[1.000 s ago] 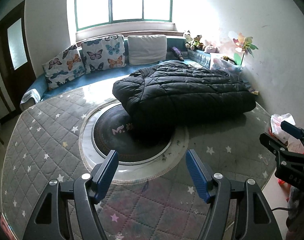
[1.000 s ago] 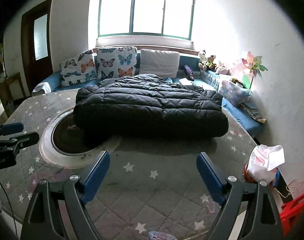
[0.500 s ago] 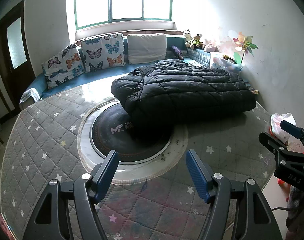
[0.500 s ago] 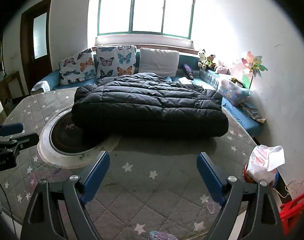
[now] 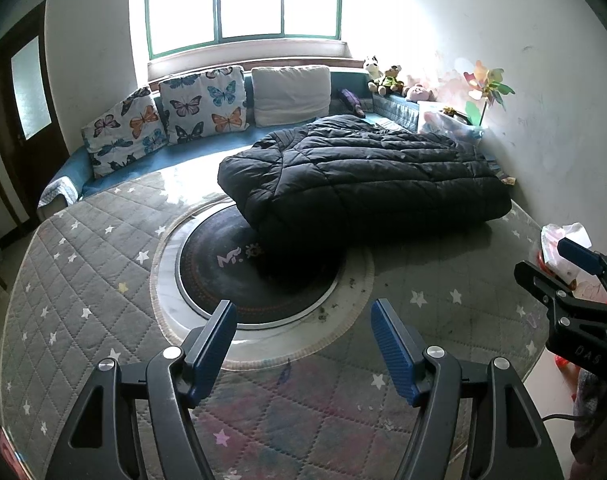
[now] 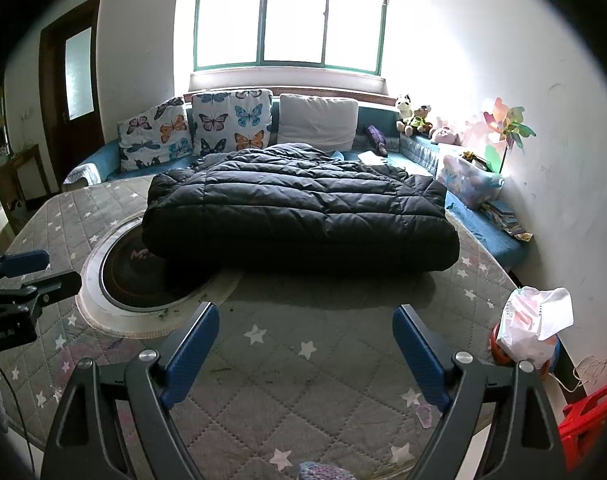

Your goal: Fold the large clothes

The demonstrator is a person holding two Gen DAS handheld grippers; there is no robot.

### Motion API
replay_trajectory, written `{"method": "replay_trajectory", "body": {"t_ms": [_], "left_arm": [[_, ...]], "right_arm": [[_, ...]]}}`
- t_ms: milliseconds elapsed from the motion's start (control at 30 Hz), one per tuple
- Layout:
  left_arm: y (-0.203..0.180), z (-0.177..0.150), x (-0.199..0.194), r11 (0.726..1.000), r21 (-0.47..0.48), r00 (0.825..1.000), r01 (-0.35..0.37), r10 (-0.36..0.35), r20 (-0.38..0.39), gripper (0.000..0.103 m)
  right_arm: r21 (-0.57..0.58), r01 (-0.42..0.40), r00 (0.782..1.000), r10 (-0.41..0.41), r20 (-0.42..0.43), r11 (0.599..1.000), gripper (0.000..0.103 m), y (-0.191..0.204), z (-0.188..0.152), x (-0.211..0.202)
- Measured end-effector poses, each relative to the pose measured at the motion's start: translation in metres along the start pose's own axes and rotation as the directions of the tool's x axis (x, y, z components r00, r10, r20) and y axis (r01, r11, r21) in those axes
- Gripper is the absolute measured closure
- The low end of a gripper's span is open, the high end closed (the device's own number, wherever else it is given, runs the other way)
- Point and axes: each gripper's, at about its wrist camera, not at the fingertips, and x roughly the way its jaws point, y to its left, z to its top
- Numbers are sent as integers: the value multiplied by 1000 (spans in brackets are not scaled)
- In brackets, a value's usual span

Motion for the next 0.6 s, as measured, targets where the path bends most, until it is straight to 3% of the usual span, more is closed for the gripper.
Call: {"method": "replay_trajectory", "body": {"t_ms": [600], "left_arm": [[-3, -1, 4, 1000, 2, 1000, 1, -1, 2, 30]], "right_arm": [[3, 4, 1000, -4, -3, 1000, 7, 1, 0, 2]]}}
